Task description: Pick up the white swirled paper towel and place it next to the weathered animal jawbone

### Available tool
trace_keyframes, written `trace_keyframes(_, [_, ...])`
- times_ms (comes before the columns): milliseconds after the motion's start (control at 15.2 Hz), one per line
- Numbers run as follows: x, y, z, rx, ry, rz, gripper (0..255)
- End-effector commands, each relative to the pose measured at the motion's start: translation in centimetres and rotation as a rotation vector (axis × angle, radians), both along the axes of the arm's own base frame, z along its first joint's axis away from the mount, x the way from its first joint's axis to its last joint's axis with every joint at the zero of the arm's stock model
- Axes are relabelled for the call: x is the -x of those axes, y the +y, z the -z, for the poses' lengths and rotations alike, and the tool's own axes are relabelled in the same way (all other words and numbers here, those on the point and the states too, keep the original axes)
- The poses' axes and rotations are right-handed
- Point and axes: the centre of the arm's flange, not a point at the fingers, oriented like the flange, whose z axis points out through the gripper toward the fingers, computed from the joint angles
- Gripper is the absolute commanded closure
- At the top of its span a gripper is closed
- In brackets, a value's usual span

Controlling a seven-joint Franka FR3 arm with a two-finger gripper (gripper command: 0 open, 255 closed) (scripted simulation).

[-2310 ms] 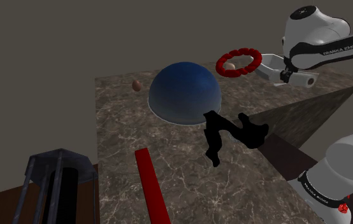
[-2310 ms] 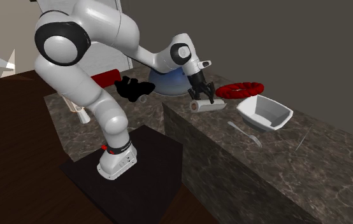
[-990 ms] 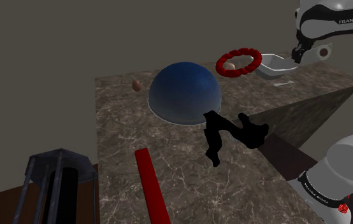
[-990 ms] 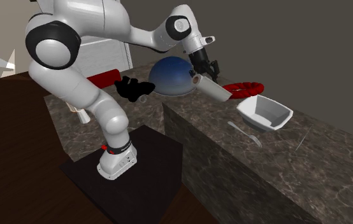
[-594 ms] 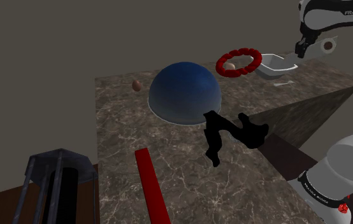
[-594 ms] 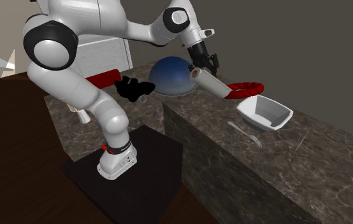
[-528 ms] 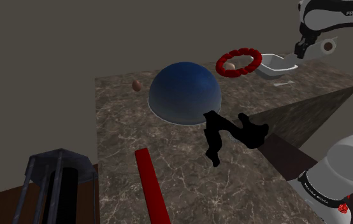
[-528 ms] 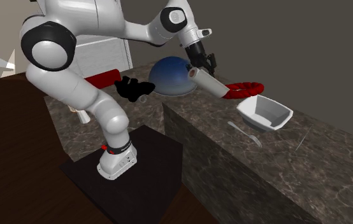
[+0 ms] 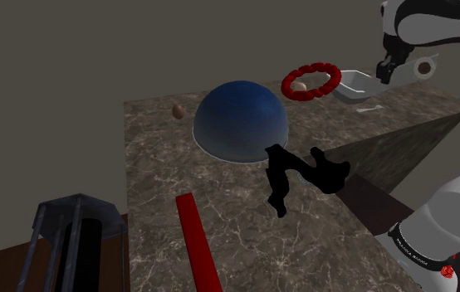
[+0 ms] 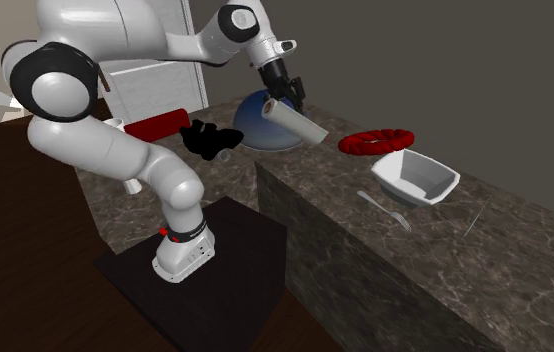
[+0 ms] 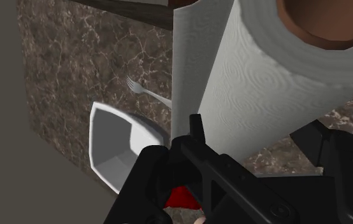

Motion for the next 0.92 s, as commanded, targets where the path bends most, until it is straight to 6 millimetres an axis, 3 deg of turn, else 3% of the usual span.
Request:
trace_keyframes(0, [0.6, 2.8, 0.3, 0.001, 0.001, 0.002, 255])
trace_keyframes(858, [3.9, 19.6, 0.3, 0.001, 0.001, 0.002, 255])
